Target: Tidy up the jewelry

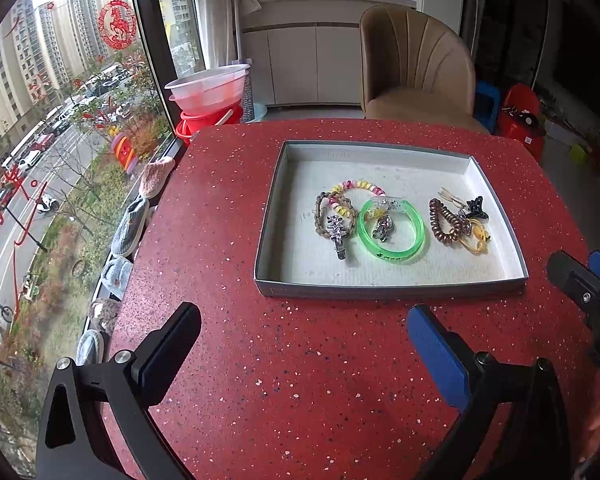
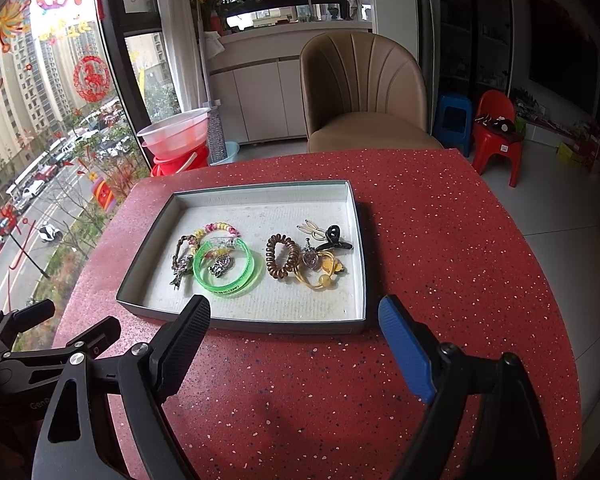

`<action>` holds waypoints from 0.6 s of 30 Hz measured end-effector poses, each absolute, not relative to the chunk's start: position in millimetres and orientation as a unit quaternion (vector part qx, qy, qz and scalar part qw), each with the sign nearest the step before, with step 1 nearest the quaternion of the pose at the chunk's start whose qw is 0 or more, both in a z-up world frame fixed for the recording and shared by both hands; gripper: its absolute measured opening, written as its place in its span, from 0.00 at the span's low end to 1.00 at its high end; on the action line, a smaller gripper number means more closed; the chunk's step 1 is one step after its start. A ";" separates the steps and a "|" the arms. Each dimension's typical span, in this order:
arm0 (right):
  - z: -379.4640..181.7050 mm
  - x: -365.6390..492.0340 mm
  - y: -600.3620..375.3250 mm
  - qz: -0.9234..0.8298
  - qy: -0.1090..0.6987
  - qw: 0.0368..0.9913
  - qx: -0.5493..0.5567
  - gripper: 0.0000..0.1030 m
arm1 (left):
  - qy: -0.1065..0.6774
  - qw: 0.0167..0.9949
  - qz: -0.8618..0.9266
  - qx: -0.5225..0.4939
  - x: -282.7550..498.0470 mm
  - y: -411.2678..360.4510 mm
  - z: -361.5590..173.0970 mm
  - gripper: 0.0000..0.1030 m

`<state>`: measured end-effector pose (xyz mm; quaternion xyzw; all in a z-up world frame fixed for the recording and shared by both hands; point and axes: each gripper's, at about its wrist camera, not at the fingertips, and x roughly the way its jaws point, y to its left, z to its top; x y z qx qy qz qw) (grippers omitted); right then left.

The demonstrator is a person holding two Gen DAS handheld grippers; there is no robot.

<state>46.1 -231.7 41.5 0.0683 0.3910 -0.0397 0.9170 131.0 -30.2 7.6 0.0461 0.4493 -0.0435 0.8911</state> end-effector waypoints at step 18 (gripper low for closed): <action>41.9 46.6 -229.4 -0.039 0.393 0.916 0.070 0.86 | 0.449 0.891 -0.044 0.046 128.5 -31.0 5.4 1.00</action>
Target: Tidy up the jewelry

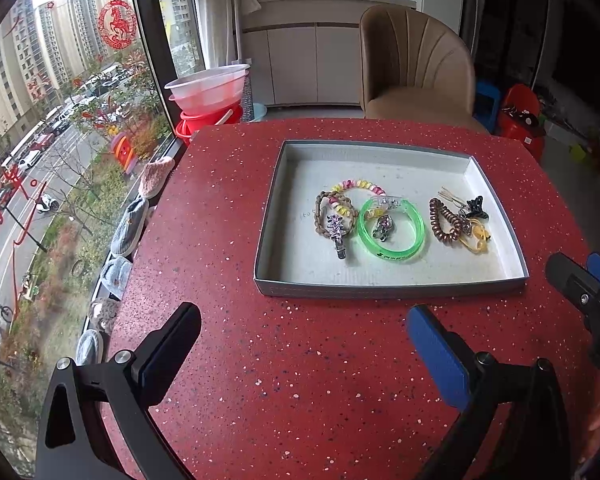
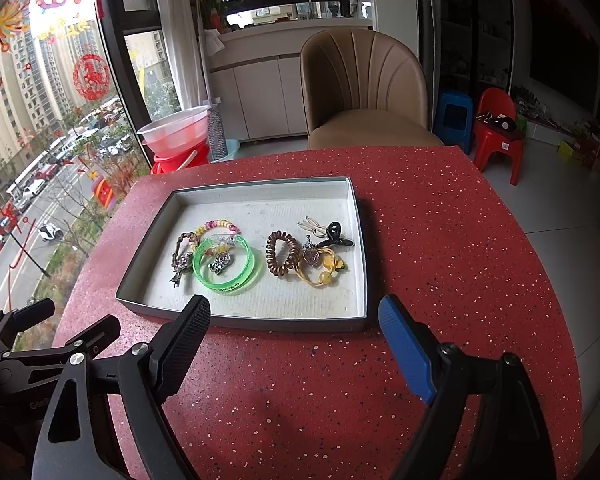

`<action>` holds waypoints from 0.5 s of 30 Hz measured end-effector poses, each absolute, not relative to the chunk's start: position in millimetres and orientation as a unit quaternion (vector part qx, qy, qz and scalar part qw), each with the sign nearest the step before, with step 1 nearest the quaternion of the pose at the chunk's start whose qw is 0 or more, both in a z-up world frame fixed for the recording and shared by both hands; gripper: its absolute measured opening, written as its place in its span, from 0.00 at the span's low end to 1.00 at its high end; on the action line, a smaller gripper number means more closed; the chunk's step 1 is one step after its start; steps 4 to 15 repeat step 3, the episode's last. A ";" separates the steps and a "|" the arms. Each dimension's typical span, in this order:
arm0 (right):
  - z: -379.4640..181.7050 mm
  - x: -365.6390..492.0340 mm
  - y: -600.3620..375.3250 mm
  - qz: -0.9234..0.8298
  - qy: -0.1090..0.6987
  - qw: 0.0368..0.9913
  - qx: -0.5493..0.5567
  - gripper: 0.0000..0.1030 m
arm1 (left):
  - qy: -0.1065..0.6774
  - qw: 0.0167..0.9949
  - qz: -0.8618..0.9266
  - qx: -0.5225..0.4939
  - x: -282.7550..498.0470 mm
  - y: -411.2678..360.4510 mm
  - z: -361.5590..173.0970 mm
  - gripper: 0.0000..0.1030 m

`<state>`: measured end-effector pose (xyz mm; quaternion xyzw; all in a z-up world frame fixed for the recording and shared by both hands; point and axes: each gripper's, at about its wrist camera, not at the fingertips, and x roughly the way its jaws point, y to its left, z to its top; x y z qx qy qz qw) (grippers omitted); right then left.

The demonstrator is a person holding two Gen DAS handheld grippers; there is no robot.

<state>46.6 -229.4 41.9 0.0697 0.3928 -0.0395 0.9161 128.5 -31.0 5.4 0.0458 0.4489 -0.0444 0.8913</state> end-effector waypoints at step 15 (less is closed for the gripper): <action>41.9 46.7 -229.7 -0.039 0.393 0.916 0.069 0.86 | 0.449 0.891 -0.044 0.048 129.5 -31.5 5.9 1.00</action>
